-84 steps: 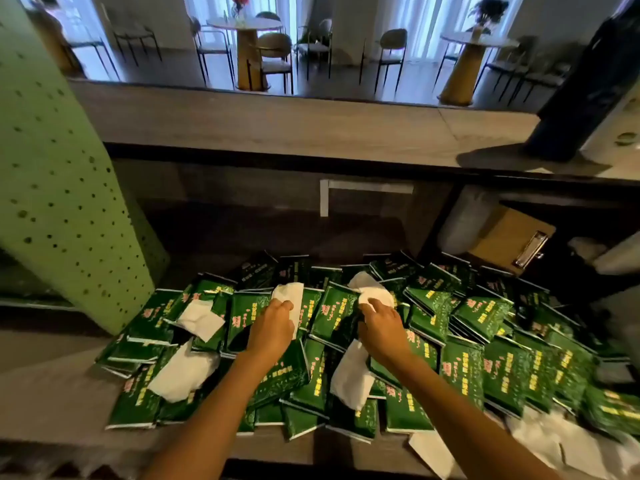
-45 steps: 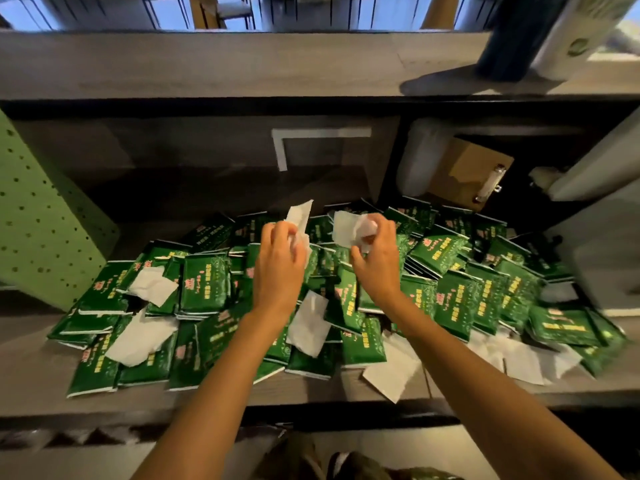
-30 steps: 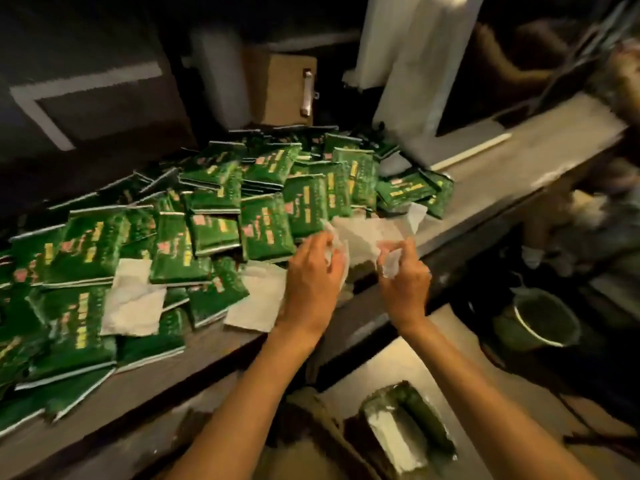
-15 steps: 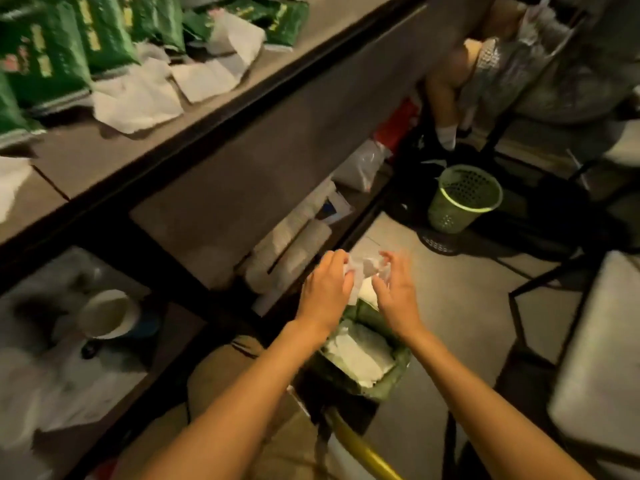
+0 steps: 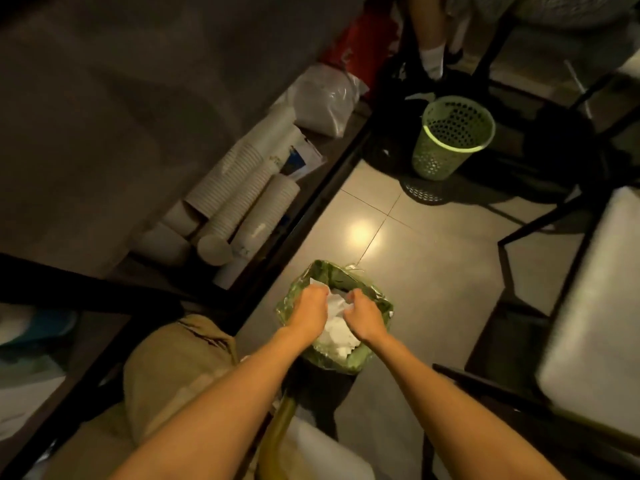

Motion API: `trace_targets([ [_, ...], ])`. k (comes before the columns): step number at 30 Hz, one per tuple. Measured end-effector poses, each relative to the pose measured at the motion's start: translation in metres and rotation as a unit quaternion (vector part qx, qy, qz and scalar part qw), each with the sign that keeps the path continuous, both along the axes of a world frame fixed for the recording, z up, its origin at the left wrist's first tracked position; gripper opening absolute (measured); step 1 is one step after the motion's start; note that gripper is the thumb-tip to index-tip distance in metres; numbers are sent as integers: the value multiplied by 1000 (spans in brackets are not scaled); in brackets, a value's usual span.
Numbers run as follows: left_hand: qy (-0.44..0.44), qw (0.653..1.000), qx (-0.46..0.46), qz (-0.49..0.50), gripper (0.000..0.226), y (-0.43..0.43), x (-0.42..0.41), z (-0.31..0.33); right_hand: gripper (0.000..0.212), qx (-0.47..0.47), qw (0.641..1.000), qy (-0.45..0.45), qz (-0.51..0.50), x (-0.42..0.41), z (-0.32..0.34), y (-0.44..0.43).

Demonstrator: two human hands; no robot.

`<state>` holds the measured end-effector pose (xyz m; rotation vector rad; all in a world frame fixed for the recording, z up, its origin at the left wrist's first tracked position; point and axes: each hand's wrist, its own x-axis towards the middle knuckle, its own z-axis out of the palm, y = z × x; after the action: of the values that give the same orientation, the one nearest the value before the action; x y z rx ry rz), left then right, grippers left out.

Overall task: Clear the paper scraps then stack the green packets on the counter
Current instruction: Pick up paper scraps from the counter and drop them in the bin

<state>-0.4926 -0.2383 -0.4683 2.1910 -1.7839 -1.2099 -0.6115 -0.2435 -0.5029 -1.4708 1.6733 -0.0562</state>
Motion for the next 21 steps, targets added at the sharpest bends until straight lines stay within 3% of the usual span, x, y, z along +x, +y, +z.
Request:
trace_targets([
  [4,-3,993,112,-26,29,3,-6,-24,36,84,996,3,20,-4,-18,5],
  [9,-3,980,187,-64,58,7,-3,-31,62,107,993,18,50,-11,-16,9],
  [15,-7,990,139,-22,57,4,11,-1,50,49,992,71,87,-5,16,0],
  [21,-46,997,-62,13,40,-7,46,107,32,-175,971,67,148,31,119,-32],
])
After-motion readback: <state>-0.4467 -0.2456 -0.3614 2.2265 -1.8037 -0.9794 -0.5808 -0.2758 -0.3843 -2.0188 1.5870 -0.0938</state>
